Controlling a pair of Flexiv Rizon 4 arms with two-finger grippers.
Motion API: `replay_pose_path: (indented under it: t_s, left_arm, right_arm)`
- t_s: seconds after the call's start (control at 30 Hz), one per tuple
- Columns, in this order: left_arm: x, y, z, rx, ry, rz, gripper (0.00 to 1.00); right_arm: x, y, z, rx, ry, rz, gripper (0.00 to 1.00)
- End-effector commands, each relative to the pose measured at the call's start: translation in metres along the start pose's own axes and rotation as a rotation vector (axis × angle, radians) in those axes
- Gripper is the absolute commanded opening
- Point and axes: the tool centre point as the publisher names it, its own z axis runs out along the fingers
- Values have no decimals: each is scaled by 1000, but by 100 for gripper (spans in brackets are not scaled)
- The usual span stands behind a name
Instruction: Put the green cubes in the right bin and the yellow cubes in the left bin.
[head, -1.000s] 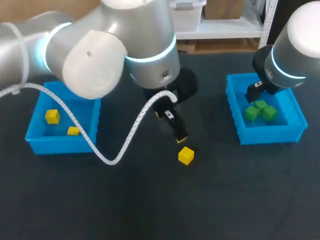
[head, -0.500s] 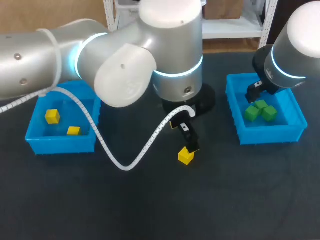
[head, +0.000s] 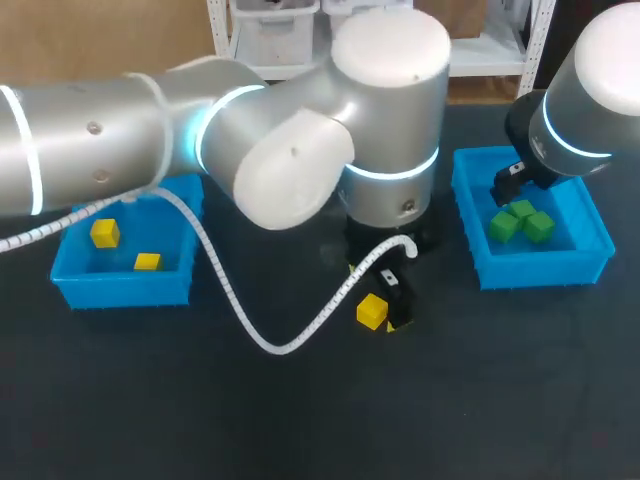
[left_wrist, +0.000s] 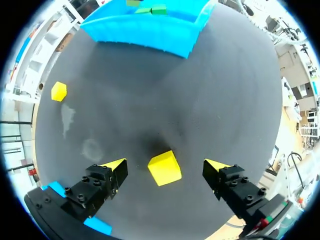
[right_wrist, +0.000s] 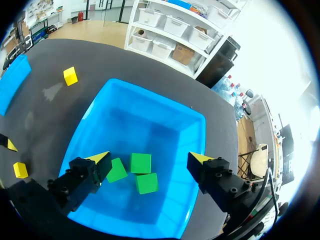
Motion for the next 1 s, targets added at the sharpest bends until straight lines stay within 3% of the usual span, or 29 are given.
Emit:
replay_pose_path:
  t_s: [0.03,0.1,0.13,0.17,0.27,0.5,0.67,0.83,1.0]
  left_arm:
    - [-6,-1,12,-5,24,-5,100]
    - [-5,0,15,-8,32,-15,100]
    - [-4,1,17,-9,34,-22,93]
    - [-3,2,19,-15,37,-24,59]
    - [2,4,23,-24,45,-27,0]
    - [10,9,23,-31,52,-29,0]
    - [9,22,6,-50,-3,-41,0]
    - [11,53,-30,-71,-86,-86,0]
    - [32,103,-63,-117,-151,-189,0]
  right_arm:
    - [1,0,0,2,-4,1,100]
    - [1,0,0,2,-4,1,100]
    - [1,0,0,2,-4,1,100]
    - [1,0,0,2,-4,1,100]
    - [1,0,0,2,-4,1,100]
    - [1,0,0,2,-4,1,100]
    - [1,0,0,2,-4,1,100]
    - [1,0,0,2,-4,1,100]
    - [1,0,0,2,-4,1,100]
